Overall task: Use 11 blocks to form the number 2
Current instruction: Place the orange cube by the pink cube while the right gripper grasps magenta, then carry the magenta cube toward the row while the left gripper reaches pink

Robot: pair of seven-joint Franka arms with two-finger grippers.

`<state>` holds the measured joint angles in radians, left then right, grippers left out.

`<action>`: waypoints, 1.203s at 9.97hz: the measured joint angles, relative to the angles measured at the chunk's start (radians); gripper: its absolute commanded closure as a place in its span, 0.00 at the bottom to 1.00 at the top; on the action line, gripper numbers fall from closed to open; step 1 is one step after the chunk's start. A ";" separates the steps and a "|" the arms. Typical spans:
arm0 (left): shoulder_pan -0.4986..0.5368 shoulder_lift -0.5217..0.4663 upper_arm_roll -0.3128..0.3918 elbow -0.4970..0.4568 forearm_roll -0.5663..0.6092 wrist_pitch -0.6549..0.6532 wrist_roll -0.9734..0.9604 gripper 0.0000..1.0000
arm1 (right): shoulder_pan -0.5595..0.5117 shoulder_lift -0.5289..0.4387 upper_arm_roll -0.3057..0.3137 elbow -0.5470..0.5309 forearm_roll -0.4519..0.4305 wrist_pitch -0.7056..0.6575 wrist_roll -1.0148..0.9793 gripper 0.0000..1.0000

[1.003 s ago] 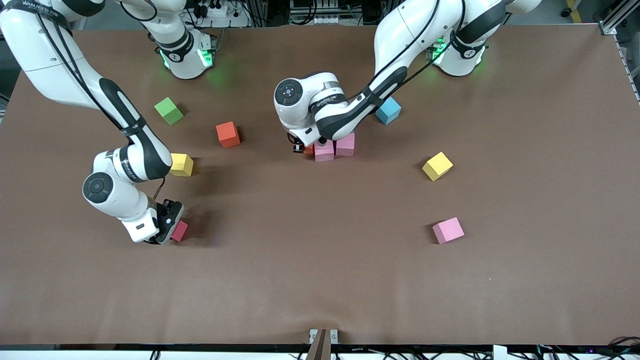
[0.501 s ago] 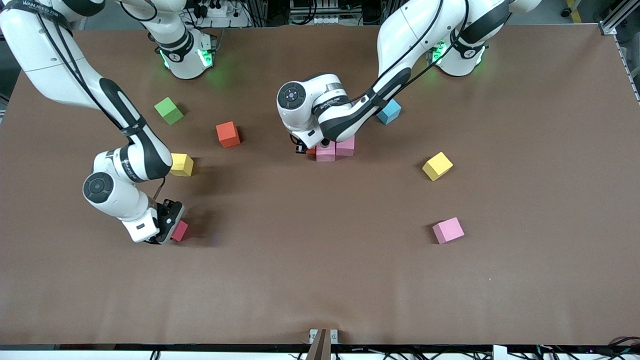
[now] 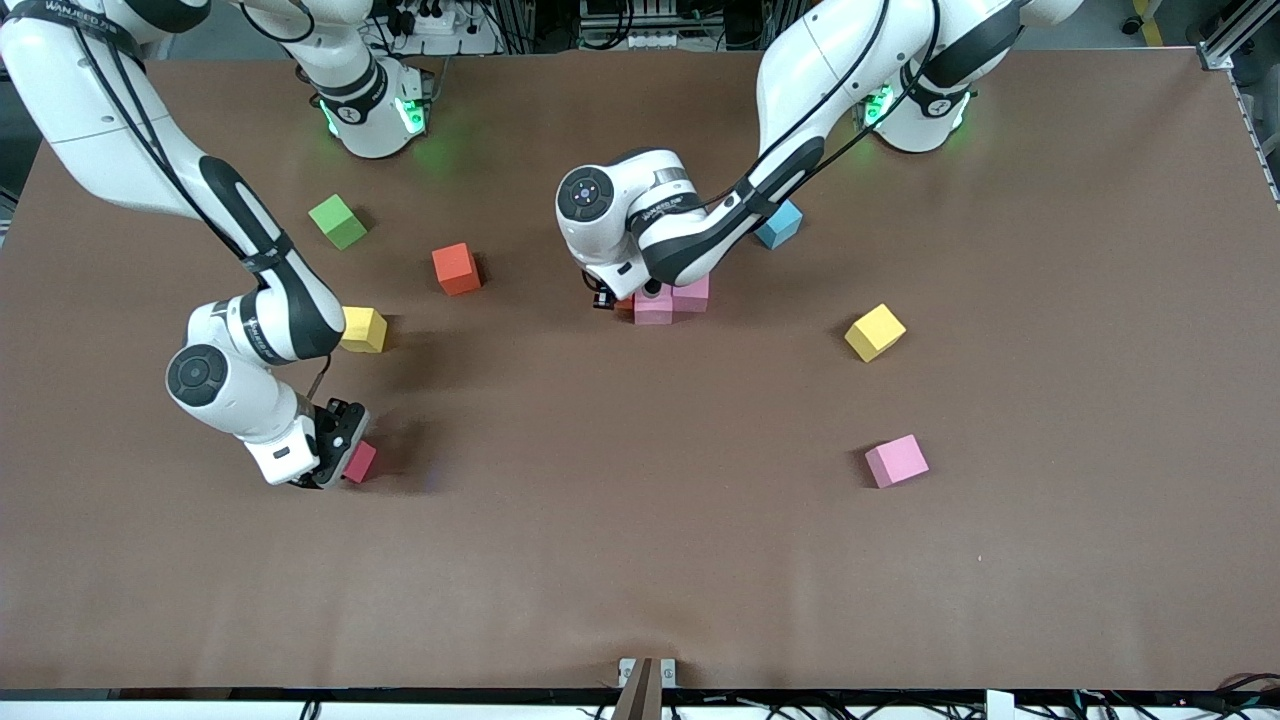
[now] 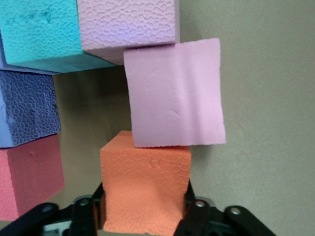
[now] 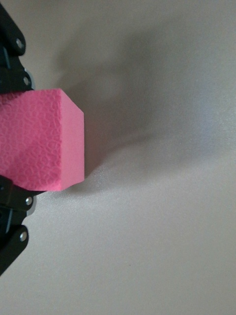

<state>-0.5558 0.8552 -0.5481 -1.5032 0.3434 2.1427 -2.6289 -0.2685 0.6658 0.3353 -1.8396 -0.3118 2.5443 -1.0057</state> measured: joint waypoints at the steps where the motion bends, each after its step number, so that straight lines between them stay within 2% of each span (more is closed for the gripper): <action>1: 0.000 0.000 0.003 -0.009 0.000 0.000 0.000 0.00 | 0.001 0.000 0.000 0.000 0.000 0.000 0.000 0.40; 5: 0.002 -0.007 -0.005 -0.006 0.000 -0.022 0.000 0.00 | 0.001 0.000 0.000 0.000 0.000 0.000 0.000 0.40; 8: 0.006 -0.043 -0.051 0.023 0.000 -0.102 0.000 0.00 | 0.001 0.000 0.000 0.000 0.000 0.000 0.000 0.40; 10: 0.011 -0.072 -0.053 0.041 0.000 -0.149 0.006 0.00 | 0.003 0.000 0.000 0.003 0.000 0.003 0.000 0.42; 12: 0.072 -0.111 -0.048 0.046 0.000 -0.192 0.101 0.00 | 0.023 -0.003 0.003 0.020 0.001 0.005 0.000 0.44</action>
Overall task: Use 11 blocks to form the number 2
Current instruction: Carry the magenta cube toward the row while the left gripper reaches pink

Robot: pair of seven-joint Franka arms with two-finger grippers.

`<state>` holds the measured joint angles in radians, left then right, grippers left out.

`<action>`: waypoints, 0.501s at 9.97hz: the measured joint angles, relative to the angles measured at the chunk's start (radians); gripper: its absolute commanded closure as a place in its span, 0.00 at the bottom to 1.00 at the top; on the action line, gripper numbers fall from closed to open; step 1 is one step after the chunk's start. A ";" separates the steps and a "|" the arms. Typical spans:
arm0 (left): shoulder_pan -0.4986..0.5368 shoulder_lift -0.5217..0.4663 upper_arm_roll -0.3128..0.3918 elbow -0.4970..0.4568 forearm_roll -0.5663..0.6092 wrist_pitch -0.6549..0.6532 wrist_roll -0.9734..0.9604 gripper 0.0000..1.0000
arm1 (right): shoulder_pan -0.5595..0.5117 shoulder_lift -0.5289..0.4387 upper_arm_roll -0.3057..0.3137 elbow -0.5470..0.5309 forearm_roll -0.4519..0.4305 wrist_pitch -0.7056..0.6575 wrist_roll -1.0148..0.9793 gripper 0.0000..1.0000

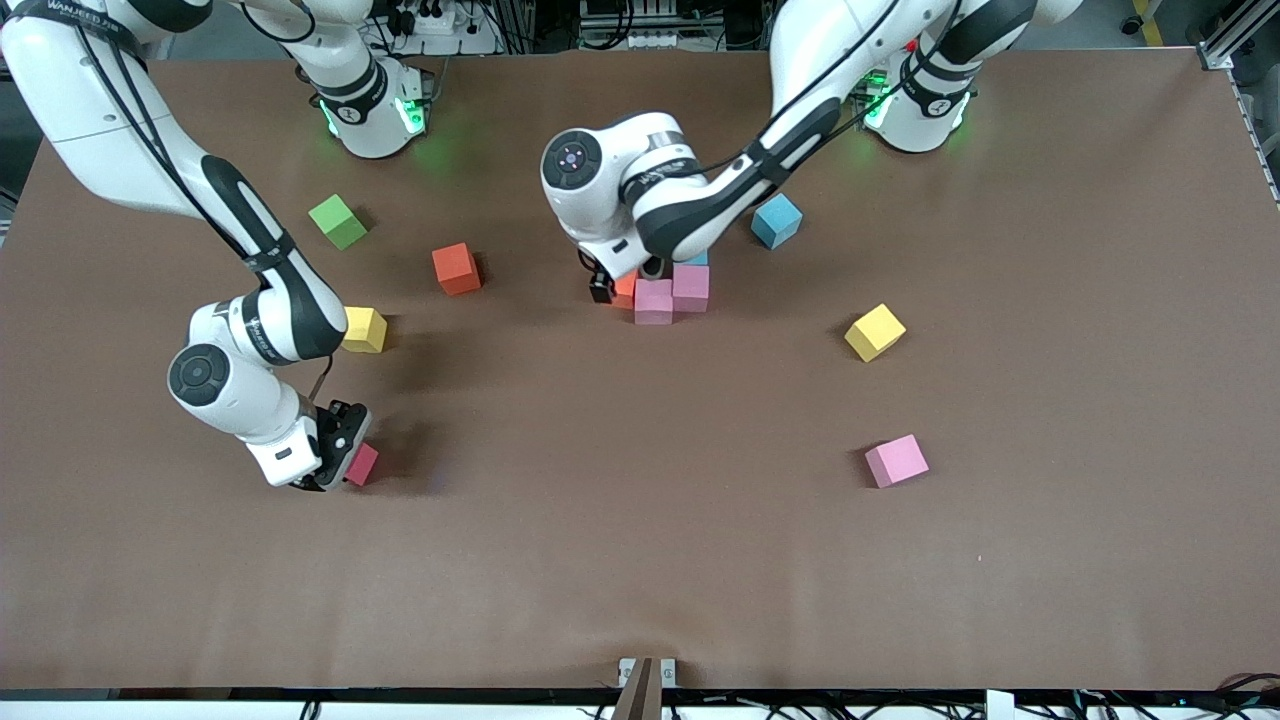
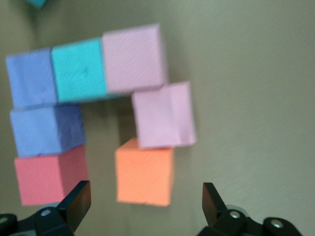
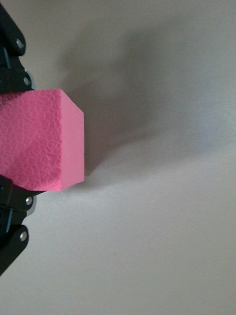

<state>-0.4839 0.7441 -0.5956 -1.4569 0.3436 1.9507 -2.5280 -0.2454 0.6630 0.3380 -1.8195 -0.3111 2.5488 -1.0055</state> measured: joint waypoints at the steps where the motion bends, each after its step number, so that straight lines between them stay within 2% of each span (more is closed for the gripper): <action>1: 0.054 -0.020 0.001 0.001 0.000 -0.015 0.075 0.00 | 0.016 -0.002 0.000 0.009 0.001 0.000 0.012 0.44; 5: 0.318 -0.059 0.005 0.000 0.000 -0.036 0.455 0.00 | 0.073 -0.030 0.011 0.029 0.002 -0.063 0.190 0.44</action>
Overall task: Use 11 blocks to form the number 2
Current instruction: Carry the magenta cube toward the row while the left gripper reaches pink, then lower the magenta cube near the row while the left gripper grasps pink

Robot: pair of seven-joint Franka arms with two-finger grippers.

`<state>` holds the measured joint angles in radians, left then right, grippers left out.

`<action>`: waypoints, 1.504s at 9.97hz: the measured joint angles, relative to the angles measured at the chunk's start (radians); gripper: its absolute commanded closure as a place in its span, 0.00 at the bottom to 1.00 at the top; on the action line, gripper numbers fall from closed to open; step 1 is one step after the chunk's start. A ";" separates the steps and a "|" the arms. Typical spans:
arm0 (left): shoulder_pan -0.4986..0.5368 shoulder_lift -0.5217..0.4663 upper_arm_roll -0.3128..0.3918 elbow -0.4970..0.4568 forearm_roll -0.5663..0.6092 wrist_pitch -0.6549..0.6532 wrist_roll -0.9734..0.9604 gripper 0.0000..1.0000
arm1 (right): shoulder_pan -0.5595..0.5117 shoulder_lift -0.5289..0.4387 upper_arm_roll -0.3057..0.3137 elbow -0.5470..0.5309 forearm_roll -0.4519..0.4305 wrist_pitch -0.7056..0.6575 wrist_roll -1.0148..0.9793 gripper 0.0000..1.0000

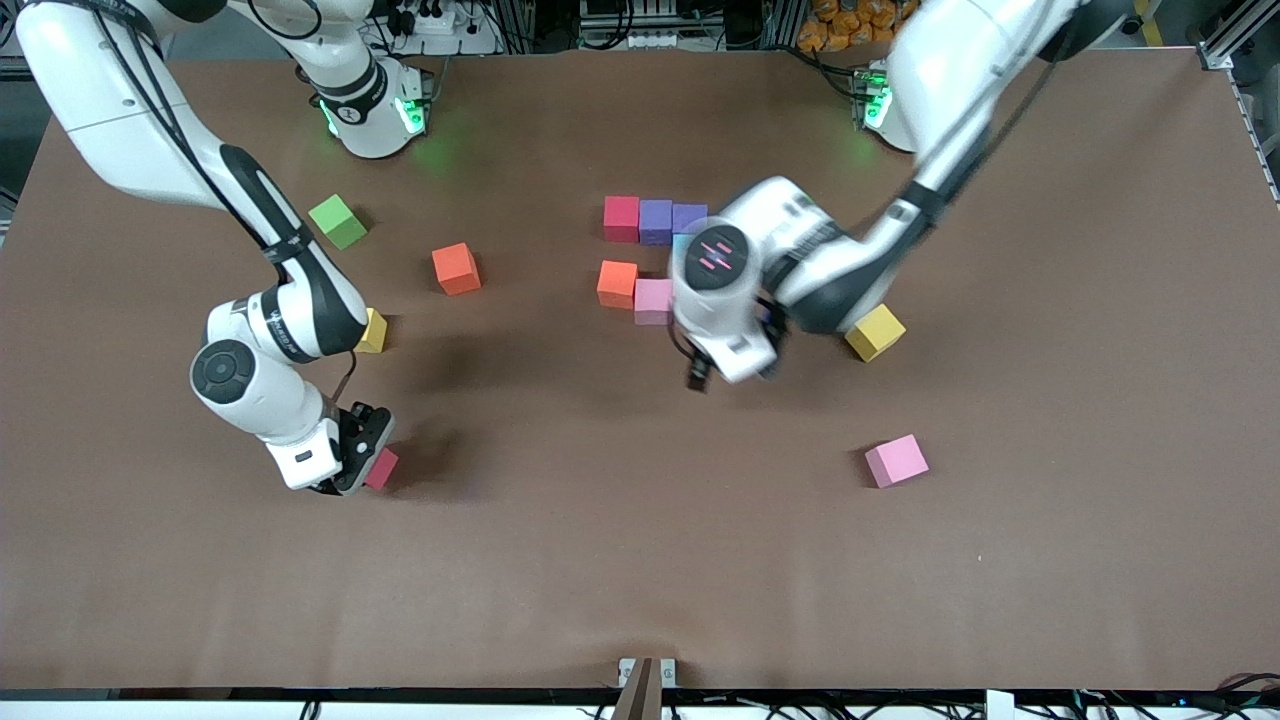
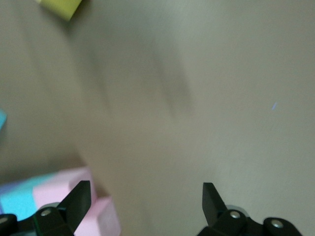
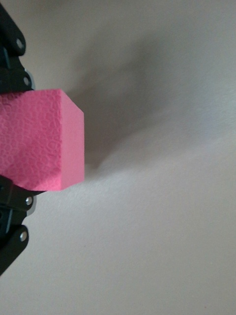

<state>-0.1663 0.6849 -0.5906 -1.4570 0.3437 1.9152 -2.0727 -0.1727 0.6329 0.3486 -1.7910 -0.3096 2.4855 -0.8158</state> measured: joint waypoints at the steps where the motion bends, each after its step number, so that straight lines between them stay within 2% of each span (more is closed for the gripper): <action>1: 0.059 0.001 0.004 -0.005 0.000 0.000 0.111 0.00 | 0.019 -0.006 0.007 0.000 0.001 -0.012 0.070 0.44; 4: 0.208 0.009 0.010 -0.017 0.012 0.000 0.438 0.00 | 0.091 -0.008 0.016 -0.010 0.001 -0.027 0.345 0.45; 9: 0.355 0.020 0.012 -0.018 0.062 0.040 0.869 0.00 | 0.287 -0.008 0.019 -0.012 0.002 -0.030 0.939 0.48; 12: 0.378 0.072 0.024 -0.026 0.120 0.134 0.977 0.00 | 0.373 -0.008 0.019 -0.015 0.001 -0.029 1.294 0.49; 15: 0.378 0.132 0.036 -0.029 0.153 0.206 0.991 0.00 | 0.447 -0.008 0.020 -0.026 0.001 -0.024 1.546 0.51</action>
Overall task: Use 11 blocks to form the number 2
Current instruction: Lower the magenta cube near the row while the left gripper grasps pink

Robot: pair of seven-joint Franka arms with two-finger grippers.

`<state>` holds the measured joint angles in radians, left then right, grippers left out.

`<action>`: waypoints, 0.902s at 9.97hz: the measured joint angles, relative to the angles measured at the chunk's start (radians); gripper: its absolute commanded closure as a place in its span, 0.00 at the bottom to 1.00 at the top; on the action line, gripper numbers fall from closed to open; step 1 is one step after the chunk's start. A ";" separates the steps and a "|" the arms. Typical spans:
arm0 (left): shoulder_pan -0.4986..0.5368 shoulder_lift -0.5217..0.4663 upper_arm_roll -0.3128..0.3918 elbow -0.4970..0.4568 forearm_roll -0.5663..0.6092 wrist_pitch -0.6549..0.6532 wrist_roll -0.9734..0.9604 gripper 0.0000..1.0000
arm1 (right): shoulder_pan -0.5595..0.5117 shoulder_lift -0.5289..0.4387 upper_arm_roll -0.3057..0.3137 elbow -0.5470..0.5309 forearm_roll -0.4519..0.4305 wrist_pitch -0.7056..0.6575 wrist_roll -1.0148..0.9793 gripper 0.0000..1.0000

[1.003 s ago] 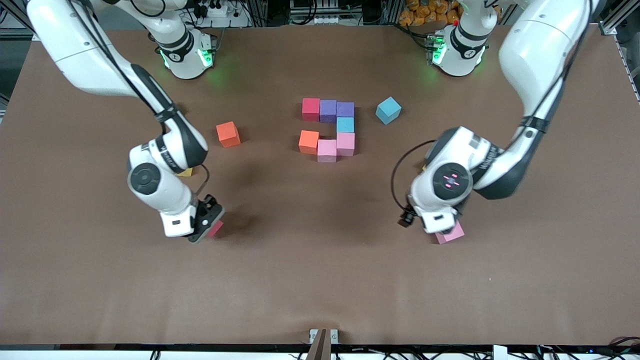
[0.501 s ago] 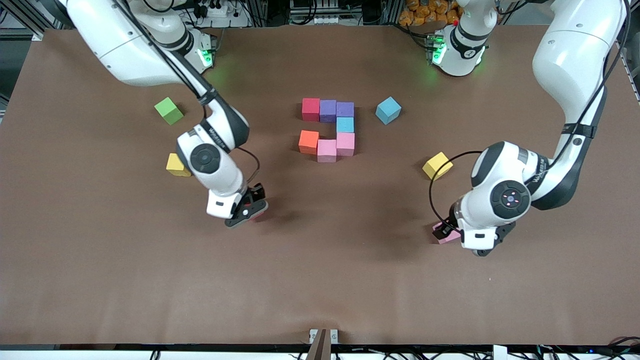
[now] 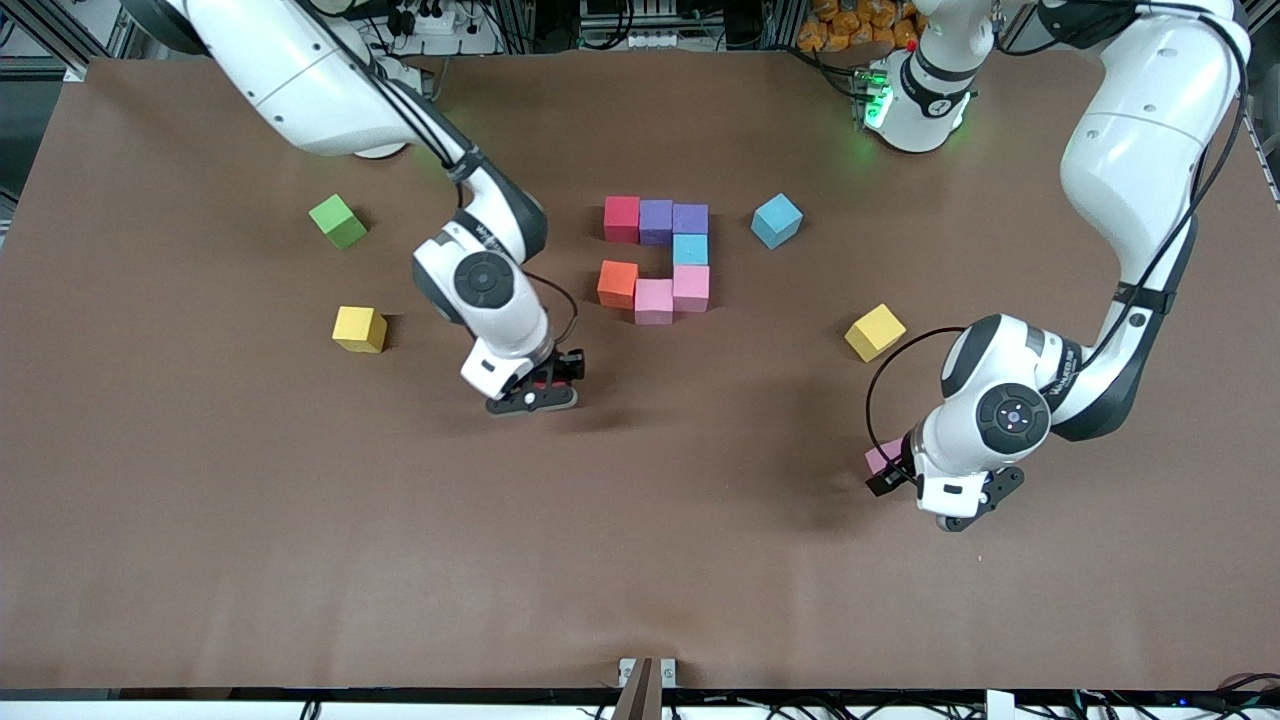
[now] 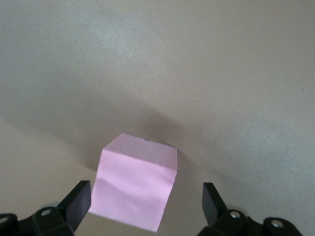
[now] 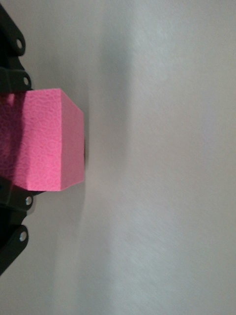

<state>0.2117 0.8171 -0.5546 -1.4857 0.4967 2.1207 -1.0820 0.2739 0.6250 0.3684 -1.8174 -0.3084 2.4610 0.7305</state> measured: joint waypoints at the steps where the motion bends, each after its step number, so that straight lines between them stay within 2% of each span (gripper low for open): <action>1: 0.000 0.005 0.001 0.000 0.001 0.002 0.025 0.00 | 0.032 0.000 0.000 -0.001 0.000 0.000 0.084 0.51; 4: 0.000 0.006 0.017 -0.004 0.002 0.002 0.108 0.00 | 0.120 0.000 -0.001 -0.011 0.000 0.000 0.288 0.51; 9: 0.003 0.036 0.025 -0.018 0.002 0.002 0.139 0.00 | 0.131 0.018 -0.009 -0.062 0.000 0.074 0.321 0.52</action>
<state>0.2147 0.8530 -0.5292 -1.5041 0.4985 2.1223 -0.9428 0.4044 0.6433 0.3591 -1.8789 -0.3089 2.5346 1.0518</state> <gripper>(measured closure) 0.000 0.405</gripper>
